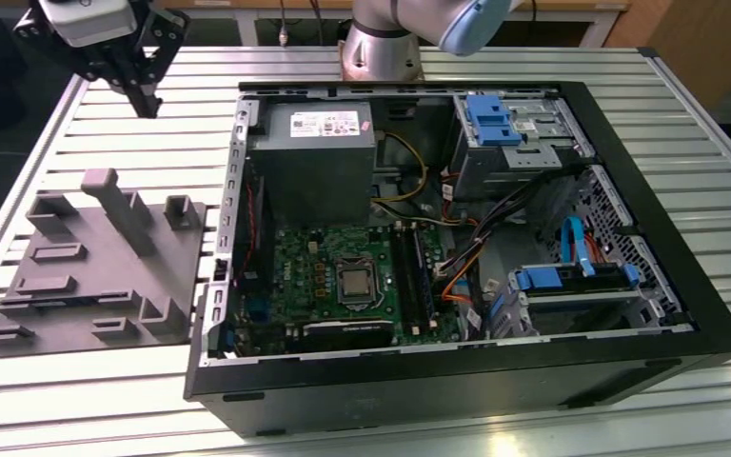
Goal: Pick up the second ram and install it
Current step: 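Reach for the second ram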
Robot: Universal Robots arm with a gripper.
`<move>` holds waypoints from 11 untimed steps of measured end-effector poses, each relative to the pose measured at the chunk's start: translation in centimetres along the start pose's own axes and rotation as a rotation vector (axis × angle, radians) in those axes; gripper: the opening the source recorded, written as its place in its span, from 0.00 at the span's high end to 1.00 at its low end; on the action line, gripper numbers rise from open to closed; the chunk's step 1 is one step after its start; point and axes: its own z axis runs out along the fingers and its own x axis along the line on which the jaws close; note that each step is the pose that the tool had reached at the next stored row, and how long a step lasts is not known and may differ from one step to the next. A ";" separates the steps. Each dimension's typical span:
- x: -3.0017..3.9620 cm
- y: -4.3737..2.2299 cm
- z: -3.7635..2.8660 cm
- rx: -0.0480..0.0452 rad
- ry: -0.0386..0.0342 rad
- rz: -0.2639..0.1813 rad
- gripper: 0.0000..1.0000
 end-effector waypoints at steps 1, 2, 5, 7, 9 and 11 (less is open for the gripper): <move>0.02 0.00 0.00 0.0000 0.0000 0.000 0.89; 0.05 -0.01 0.00 0.0000 0.0000 0.000 0.89; 0.14 -0.02 0.00 0.0001 0.0000 0.000 0.89; 0.20 -0.02 0.00 0.0000 0.0000 0.000 0.89; 0.24 -0.02 0.00 0.0000 0.0000 0.000 0.89; 0.29 -0.03 0.00 0.0000 0.0000 0.000 0.89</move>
